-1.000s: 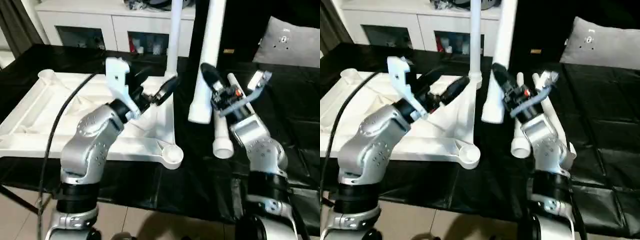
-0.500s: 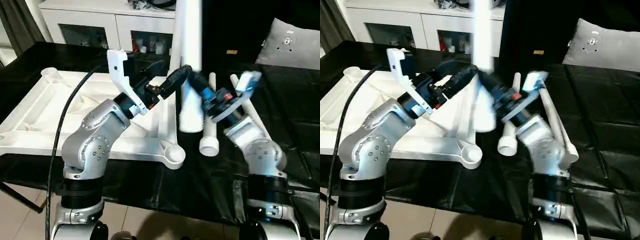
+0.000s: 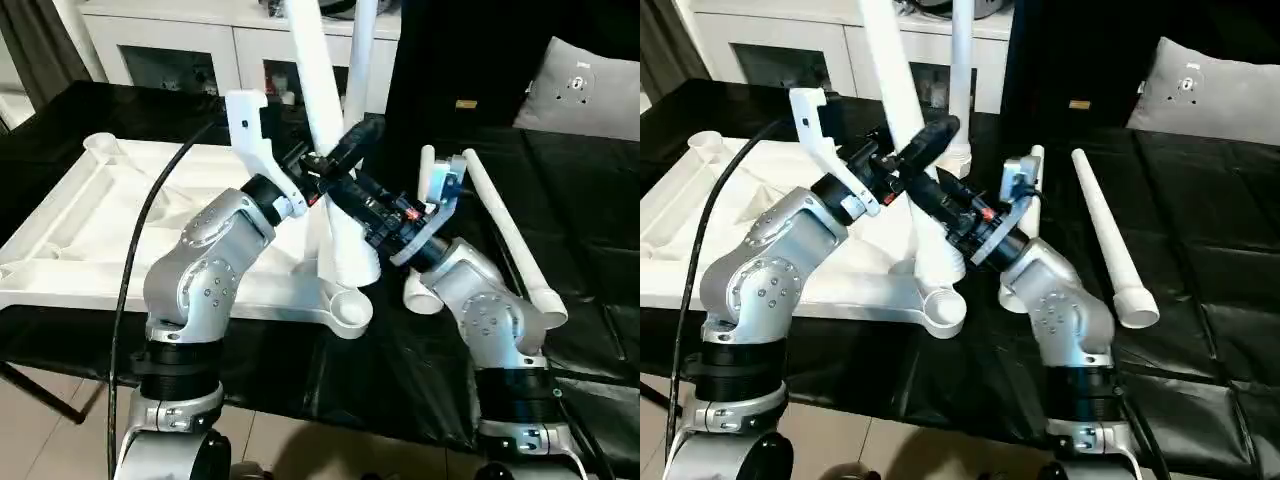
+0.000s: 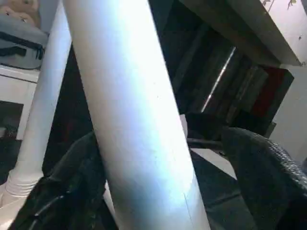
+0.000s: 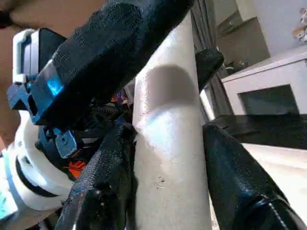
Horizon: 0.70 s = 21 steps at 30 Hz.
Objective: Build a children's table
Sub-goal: Pick table leg
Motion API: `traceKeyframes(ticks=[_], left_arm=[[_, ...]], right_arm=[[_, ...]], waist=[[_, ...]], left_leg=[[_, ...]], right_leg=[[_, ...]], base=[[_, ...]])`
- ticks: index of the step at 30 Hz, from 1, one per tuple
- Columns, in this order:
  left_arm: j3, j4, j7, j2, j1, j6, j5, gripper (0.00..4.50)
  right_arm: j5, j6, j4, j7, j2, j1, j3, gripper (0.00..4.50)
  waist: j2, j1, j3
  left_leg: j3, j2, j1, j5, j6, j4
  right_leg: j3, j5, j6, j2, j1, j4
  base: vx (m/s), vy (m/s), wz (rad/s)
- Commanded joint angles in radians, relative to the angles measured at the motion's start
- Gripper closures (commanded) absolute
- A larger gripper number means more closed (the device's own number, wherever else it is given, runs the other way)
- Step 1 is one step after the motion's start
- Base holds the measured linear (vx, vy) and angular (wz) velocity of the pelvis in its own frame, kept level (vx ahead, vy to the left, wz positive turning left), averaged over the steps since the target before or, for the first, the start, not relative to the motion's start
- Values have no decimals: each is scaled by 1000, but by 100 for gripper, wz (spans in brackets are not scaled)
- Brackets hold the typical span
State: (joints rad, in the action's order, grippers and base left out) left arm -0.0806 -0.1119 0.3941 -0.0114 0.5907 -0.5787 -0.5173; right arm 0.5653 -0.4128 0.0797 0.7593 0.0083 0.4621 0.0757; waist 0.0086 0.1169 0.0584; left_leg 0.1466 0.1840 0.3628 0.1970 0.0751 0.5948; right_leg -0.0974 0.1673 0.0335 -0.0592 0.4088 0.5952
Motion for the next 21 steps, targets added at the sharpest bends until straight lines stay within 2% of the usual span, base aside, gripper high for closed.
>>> traceKeyframes(ticks=[1, 2, 3, 5, 8, 9, 13, 14, 17, 21], left_arm=[[17, -2, -7, -5, 12, 11, -4, 84], [17, -2, -7, -5, 12, 11, -4, 94], [21, 3, -21, -10, 12, 24, 10, 108], [29, 26, -79, -29, 17, 68, 69, 123], [41, 43, -144, -49, 22, 119, 133, 152], [64, 53, -180, -54, 25, 156, 187, 163], [104, 59, -207, -51, 20, 187, 242, 183], [107, 61, -213, -55, 19, 194, 248, 198], [106, 66, -233, -70, 15, 210, 260, 205], [107, 77, -255, -87, 10, 226, 272, 228]], right_arm=[[-33, 40, -23, -24, 2, -9, -14, 269], [-33, 40, -23, -24, 2, -9, -14, 269], [-57, 74, -18, -37, 5, -9, -21, 269], [-149, 168, 4, -68, 3, -7, -56, 269], [-225, 248, 28, -87, 2, -9, -96, 269], [-248, 285, 44, -107, 12, -9, -103, 269], [-275, 337, 70, -155, 29, -6, -102, 269], [-281, 349, 76, -163, 34, -5, -103, 269], [-295, 374, 92, -175, 41, -5, -108, 269], [-314, 409, 117, -188, 50, 1, -113, 270]], waist=[[-7, 5, -74], [-7, 4, -73], [-7, 4, -73], [-7, 3, -72], [-8, 1, -72], [-10, 0, -72], [-10, 1, -75], [-9, 1, -74], [-9, -1, -74], [-7, -2, -73]], left_leg=[[-1, 37, 7, 68, -38, -63], [-1, 37, 6, 71, -38, -63], [-1, 37, 7, 72, -40, -63], [-1, 37, 6, 77, -34, -63], [-2, 36, 8, 80, -33, -63], [-2, 37, 7, 84, -37, -63], [-3, 39, 7, 69, -47, -62], [-3, 39, 8, 69, -49, -62], [-1, 38, 8, 77, -50, -62], [-1, 37, 7, 88, -57, -61]], right_leg=[[55, 260, 95, -85, -67, -72], [55, 261, 96, -84, -67, -72], [55, 259, 97, -85, -68, -71], [55, 265, 90, -84, -66, -74], [56, 272, 77, -85, -67, -75], [56, 274, 72, -85, -67, -76], [57, 243, 83, -85, -67, -69], [57, 238, 87, -85, -67, -69], [57, 227, 105, -85, -68, -68], [57, 239, 109, -86, -68, -70]], base=[[0, 0, 0], [0, 0, 0], [0, 0, 0], [0, 0, 0], [0, 0, 0], [0, 0, 0], [0, 0, 0], [0, 0, 0], [0, 0, 0], [0, 0, 0]])
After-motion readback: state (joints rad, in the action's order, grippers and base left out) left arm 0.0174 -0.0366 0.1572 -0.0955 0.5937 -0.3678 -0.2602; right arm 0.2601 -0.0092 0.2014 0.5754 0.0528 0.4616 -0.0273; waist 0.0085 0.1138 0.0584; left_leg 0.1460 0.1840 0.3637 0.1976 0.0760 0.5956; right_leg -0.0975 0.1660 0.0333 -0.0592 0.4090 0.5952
